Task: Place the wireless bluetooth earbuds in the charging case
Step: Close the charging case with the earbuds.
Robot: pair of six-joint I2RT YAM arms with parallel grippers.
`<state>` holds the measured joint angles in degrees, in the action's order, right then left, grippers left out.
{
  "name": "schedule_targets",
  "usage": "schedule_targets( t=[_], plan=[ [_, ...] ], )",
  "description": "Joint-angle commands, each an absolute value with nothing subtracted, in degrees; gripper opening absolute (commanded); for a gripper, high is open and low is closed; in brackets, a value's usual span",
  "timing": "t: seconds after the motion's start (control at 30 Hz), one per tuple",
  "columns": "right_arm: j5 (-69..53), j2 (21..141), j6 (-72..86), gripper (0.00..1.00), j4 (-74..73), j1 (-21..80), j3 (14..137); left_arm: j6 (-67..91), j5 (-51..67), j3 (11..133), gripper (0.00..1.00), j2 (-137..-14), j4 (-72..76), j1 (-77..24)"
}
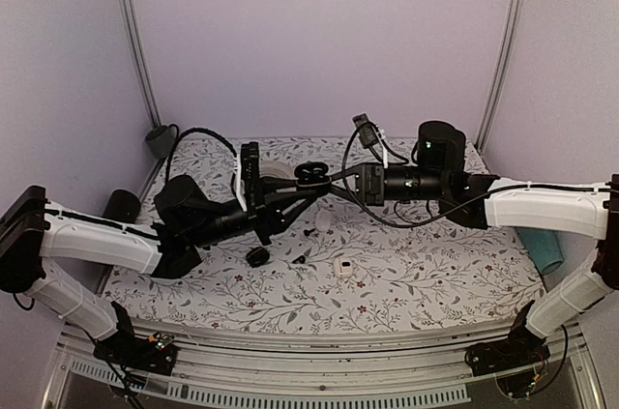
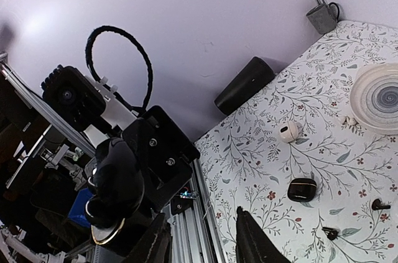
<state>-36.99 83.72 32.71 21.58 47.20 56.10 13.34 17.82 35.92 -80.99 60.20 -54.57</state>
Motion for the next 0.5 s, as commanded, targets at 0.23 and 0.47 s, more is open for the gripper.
schedule_targets(
  t=[0.23, 0.47],
  plan=[
    [-35.0, 80.1, 30.6, 0.38, 21.1, 48.4, 58.1, 14.4, 21.9, 36.0, 0.0, -82.1, 60.0, -52.7],
    [-37.3, 81.2, 29.6, 0.4, 21.7, 48.3, 59.8, 16.3, 29.5, 37.2, 0.0, -84.0, 62.4, -52.7]
  ],
)
